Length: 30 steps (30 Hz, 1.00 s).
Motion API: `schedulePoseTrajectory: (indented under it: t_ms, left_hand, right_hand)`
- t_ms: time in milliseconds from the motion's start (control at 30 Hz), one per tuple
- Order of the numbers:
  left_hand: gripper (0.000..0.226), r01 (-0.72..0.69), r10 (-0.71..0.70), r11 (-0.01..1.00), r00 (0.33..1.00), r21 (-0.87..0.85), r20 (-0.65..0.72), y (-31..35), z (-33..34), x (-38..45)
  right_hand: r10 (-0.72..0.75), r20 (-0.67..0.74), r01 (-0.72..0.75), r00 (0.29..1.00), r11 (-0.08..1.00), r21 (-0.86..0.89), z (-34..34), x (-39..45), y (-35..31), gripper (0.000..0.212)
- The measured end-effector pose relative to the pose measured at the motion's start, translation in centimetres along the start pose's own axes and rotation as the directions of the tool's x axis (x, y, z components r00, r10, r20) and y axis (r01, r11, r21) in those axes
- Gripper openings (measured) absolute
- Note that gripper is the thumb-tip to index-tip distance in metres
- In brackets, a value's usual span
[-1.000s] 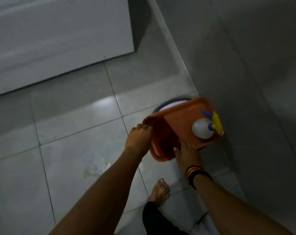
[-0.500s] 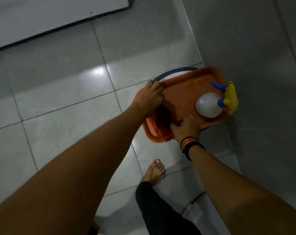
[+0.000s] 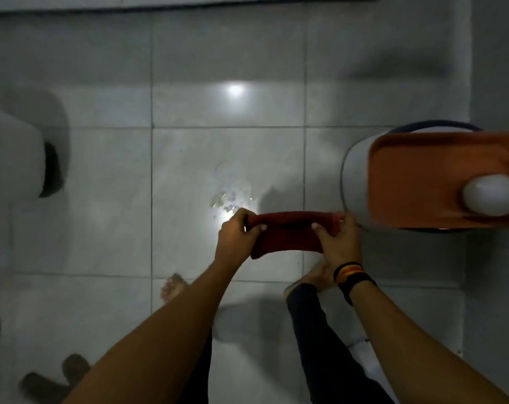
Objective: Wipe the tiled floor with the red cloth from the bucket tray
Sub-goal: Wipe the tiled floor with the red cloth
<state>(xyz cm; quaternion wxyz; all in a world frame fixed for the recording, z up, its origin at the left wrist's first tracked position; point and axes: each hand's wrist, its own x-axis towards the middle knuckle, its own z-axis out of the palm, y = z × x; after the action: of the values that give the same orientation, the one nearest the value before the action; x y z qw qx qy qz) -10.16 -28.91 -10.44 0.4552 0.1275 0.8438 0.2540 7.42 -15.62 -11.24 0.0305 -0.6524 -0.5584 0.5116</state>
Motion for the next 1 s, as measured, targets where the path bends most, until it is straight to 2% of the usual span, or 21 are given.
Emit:
schedulePoseTrajectory:
  t_ms: [133,200,267,333,400,433,500,600,667,767,833,867,933,1000]
  left_hand:
    - [0.032,0.289,-0.273,0.937,0.956,-0.197,0.103,-11.3,1.5,1.1]
    - [0.034,0.409,-0.361,0.864,0.910,-0.295,0.203,-15.5,2.7,2.5]
    - [0.033,0.488,-0.407,0.813,0.867,-0.319,0.289,-19.6,4.4,4.6]
    - [0.034,0.462,-0.378,0.842,0.874,-0.279,0.307,-22.8,6.3,7.3]
    - [0.049,0.366,-0.318,0.912,0.915,-0.183,0.247,-25.2,7.6,9.8]
    - [0.064,0.298,-0.275,0.948,0.942,-0.107,0.193,-26.5,7.9,11.1]
    - [0.098,0.163,-0.170,0.979,0.984,0.121,0.045,-28.7,7.9,13.5]
    - [0.146,0.107,-0.070,0.942,0.989,0.319,-0.127,-32.6,6.4,16.7]
    - [0.167,0.148,-0.117,0.927,0.987,0.345,-0.110,-35.3,5.2,18.4]
    - [0.181,0.132,-0.121,0.919,0.991,0.371,-0.054,-38.1,4.7,19.7]
    - [0.184,0.094,-0.077,0.920,0.995,0.381,-0.061,-39.4,5.0,20.2]
    - [0.184,0.080,-0.059,0.920,0.996,0.383,-0.066,-39.6,5.2,20.3]
    - [0.184,0.083,-0.062,0.920,0.996,0.383,-0.067,-39.7,5.2,20.4]
    - [0.184,0.105,-0.090,0.913,0.994,0.394,-0.058,-39.0,4.6,20.2]
  right_hand:
    - [0.026,-0.003,-0.026,1.000,0.979,-0.202,9.3,1.2,3.9,0.046]
    - [-0.002,-0.010,-0.001,1.000,0.955,-0.297,13.1,2.9,5.6,0.045]
    - [-0.031,0.005,0.031,1.000,0.917,-0.399,17.1,5.2,7.5,0.043]
    - [-0.072,0.023,0.074,0.997,0.870,-0.487,20.4,8.0,9.2,0.039]
    - [-0.129,0.047,0.134,0.990,0.831,-0.540,23.0,10.4,10.7,0.033]
    - [-0.159,0.061,0.165,0.985,0.812,-0.560,24.3,11.3,11.7,0.036]
    - [-0.167,0.128,0.211,0.978,0.778,-0.592,26.1,11.7,14.0,0.057]
    - [-0.134,0.274,0.290,0.952,0.673,-0.680,27.9,11.0,17.9,0.076]
    - [-0.113,0.282,0.292,0.953,0.596,-0.748,29.2,11.5,19.9,0.076]
    - [-0.263,0.154,0.280,0.952,0.555,-0.784,33.2,14.1,19.9,0.071]
    - [-0.396,0.096,0.312,0.913,0.528,-0.790,37.0,15.7,18.7,0.069]
    - [-0.452,0.116,0.354,0.885,0.489,-0.797,38.8,15.9,18.0,0.068]
    - [-0.544,0.290,0.522,0.787,0.338,-0.783,41.8,15.0,17.8,0.067]
    - [-0.567,0.554,0.725,0.609,0.114,-0.680,42.1,13.3,19.3,0.068]
